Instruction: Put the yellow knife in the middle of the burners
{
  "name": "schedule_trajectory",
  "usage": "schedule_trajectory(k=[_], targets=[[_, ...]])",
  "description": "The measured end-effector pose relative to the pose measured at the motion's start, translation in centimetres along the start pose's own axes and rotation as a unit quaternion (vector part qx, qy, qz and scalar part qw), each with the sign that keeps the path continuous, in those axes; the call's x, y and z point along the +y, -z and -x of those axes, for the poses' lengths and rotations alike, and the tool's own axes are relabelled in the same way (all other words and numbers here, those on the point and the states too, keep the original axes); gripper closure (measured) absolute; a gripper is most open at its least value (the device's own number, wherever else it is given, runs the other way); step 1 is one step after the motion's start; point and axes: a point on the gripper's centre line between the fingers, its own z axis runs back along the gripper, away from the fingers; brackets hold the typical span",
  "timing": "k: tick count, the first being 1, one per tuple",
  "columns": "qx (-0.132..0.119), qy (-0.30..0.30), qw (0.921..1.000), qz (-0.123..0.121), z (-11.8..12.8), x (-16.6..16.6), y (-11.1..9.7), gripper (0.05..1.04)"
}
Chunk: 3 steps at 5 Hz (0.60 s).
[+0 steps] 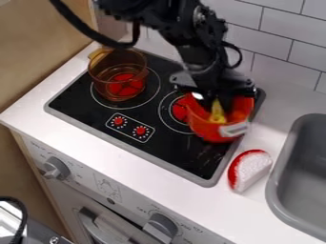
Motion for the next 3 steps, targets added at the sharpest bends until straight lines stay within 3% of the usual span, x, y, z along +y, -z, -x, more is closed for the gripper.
schedule_trajectory(k=[2,3], targets=[[-0.024,0.032,0.9991,0.015,-2.6,1.0,-1.6,0.775],[0.007,0.049,0.9986,0.019,-3.0,1.8,-2.4,0.775]])
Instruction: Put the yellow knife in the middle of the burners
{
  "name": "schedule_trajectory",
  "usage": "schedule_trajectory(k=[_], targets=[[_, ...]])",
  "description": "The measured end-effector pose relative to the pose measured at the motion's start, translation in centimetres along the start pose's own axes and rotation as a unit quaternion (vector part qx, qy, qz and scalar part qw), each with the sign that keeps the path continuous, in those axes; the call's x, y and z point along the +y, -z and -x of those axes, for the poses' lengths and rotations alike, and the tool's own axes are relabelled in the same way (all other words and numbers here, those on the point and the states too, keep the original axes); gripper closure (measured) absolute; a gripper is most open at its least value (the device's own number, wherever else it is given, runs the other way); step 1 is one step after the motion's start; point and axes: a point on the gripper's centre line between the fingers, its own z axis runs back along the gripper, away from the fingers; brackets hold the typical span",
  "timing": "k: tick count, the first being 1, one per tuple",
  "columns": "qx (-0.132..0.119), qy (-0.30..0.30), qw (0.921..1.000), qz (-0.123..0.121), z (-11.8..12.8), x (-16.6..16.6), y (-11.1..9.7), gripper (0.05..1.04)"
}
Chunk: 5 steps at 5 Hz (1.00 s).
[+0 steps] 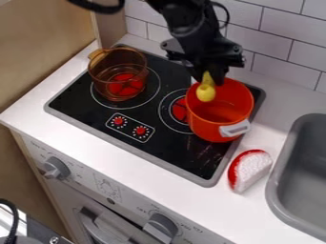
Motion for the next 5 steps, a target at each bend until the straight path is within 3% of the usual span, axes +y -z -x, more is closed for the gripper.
schedule_trajectory(k=[1,2,3,4,5], targets=[[0.038,0.017,0.9991,0.008,0.8,0.6,-2.6,0.775],[0.061,0.031,0.9977,0.004,1.8,1.4,-5.1,0.775],[0.075,0.058,0.9954,-0.009,3.4,2.7,-5.9,0.775],[0.073,0.101,0.9922,-0.005,4.5,4.8,-5.6,0.775],[0.062,0.118,0.9911,-0.004,5.4,6.5,-4.0,0.775]])
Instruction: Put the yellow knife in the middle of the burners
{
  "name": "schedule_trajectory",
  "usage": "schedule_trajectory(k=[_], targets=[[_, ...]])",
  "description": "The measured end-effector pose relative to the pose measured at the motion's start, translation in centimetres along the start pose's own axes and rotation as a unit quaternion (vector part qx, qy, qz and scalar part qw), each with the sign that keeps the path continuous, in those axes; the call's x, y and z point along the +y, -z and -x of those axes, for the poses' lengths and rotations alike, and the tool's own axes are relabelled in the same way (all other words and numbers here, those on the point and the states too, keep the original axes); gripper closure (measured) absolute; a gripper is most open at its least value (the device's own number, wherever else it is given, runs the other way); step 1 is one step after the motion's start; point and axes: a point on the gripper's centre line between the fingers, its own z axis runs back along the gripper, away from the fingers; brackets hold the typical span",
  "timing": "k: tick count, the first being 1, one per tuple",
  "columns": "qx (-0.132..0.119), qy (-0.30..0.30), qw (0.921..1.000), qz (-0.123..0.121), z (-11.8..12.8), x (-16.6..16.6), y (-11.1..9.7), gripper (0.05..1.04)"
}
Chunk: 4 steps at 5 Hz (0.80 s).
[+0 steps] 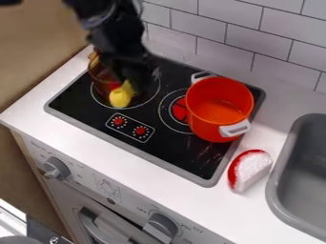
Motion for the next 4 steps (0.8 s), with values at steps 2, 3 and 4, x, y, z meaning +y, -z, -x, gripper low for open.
schedule_trajectory(k=[2,3,4], targets=[[-0.03,0.01,0.9995,-0.005,1.3,0.3,3.5,0.775],[-0.039,0.001,0.9992,-0.005,1.7,0.0,4.7,0.716],[-0.039,0.006,0.9992,-0.003,1.7,-0.2,4.8,0.421]])
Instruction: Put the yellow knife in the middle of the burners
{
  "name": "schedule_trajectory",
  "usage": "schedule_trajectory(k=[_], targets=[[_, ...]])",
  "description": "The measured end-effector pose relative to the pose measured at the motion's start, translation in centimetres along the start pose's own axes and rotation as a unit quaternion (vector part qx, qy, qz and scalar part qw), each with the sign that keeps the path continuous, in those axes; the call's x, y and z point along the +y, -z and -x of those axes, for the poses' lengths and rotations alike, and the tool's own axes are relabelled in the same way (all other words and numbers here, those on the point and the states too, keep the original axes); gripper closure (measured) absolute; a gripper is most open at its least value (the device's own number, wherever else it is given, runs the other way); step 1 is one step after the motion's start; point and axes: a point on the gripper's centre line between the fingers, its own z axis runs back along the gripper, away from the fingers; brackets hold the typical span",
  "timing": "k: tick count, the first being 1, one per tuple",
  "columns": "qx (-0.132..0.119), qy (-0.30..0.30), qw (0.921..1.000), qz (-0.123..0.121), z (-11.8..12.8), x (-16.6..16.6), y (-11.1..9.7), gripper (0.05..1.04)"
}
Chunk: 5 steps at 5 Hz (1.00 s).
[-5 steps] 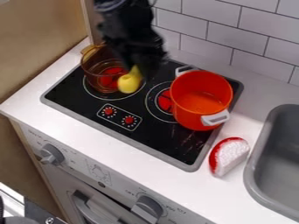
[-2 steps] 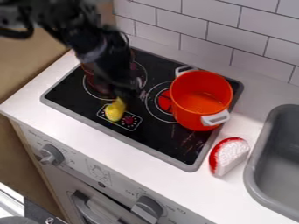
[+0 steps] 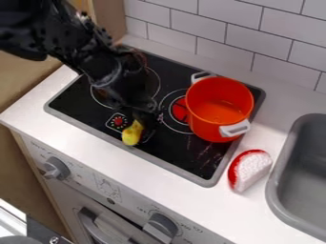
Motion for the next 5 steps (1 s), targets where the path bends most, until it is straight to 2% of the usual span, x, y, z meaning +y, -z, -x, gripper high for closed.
schedule_trajectory(k=[1,2,3,5], targets=[[0.012,-0.006,0.9999,0.009,0.3,-0.7,0.0,0.143],[0.022,-0.01,0.9996,0.012,-0.2,-1.4,-0.9,0.083],[0.041,-0.022,0.9988,0.015,-1.2,-1.9,-2.3,0.083],[0.088,-0.028,0.9957,0.006,-3.2,-2.0,-6.5,0.083]])
